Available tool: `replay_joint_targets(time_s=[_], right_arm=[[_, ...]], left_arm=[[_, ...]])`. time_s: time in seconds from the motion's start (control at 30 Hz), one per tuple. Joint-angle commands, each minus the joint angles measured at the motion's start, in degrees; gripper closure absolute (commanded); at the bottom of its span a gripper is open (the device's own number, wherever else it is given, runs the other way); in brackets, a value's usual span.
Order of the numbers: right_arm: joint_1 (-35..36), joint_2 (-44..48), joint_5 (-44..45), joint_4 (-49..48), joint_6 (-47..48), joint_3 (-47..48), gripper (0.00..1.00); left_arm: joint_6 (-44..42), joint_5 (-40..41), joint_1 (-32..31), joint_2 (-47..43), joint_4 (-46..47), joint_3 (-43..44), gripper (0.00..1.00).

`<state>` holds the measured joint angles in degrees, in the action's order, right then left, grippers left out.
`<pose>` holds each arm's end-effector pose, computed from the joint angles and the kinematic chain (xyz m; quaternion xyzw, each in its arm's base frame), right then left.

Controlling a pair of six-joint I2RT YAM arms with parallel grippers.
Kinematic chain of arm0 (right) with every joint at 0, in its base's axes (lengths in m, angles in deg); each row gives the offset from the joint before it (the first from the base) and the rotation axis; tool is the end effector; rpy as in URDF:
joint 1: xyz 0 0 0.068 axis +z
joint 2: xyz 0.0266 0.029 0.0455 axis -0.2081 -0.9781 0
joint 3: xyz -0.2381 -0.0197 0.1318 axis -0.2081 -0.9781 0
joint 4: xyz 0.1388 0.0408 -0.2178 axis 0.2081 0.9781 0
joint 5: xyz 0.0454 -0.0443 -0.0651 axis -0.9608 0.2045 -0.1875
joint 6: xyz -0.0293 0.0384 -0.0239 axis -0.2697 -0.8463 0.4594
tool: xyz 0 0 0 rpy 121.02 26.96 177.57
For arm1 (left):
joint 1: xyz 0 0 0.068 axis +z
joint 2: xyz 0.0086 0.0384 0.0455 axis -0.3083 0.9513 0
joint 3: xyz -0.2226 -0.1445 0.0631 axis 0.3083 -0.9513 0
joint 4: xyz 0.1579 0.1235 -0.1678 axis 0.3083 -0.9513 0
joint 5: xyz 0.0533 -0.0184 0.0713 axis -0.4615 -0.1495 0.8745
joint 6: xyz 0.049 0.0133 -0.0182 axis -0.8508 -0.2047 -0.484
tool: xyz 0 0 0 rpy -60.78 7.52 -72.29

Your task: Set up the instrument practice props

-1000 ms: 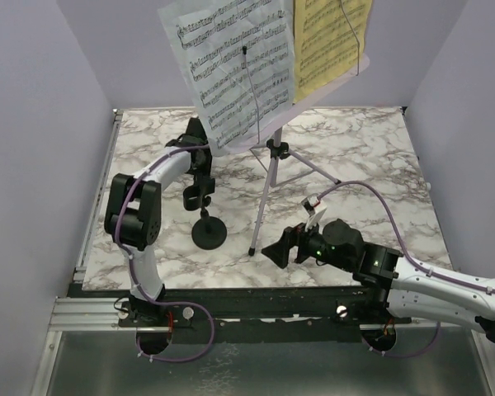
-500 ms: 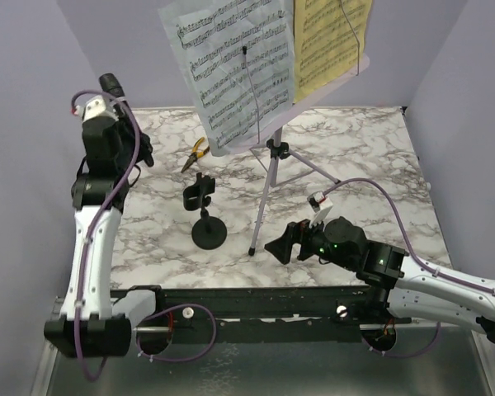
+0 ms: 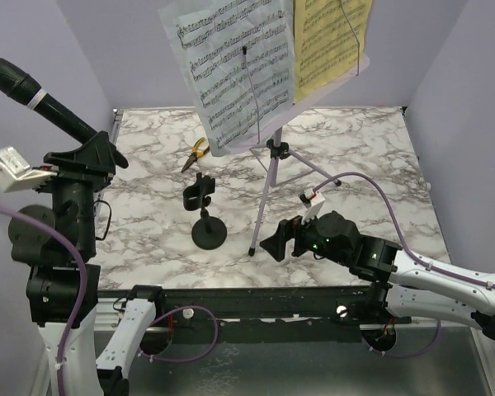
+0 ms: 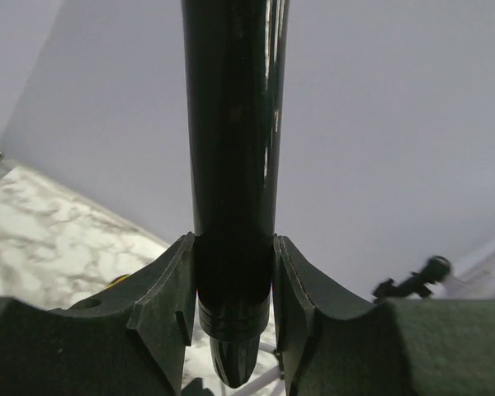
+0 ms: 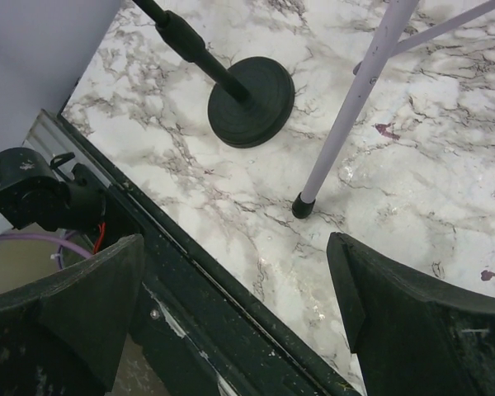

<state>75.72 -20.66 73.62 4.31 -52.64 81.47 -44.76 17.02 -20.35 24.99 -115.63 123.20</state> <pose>0.0972 0.1807 0.2804 -0.1576 0.8150 0.3608 0.4252 0.0603 0.0054 0.5111 -0.2803 0.5688 -0.2030 0.7461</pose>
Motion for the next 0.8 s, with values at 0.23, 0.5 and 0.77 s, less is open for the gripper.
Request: replay_joint_targets(time_s=[0.23, 0.5, 0.77], right_arm=[[0.3, 8.6, -5.1, -7.8, 3.3, 0.4, 0.00], [0.3, 3.9, -18.3, -7.5, 13.9, 14.2, 0.00], [1.5, -14.7, -30.8, -8.5, 17.2, 35.4, 0.00]], left_arm=[[-12.0, -35.6, -4.8, -13.7, 27.5, -9.5, 1.00], [-8.7, -64.8, -10.7, -11.3, 26.0, -15.0, 1.00], [-6.4, -67.6, -13.1, -10.2, 22.7, -23.0, 1.00]])
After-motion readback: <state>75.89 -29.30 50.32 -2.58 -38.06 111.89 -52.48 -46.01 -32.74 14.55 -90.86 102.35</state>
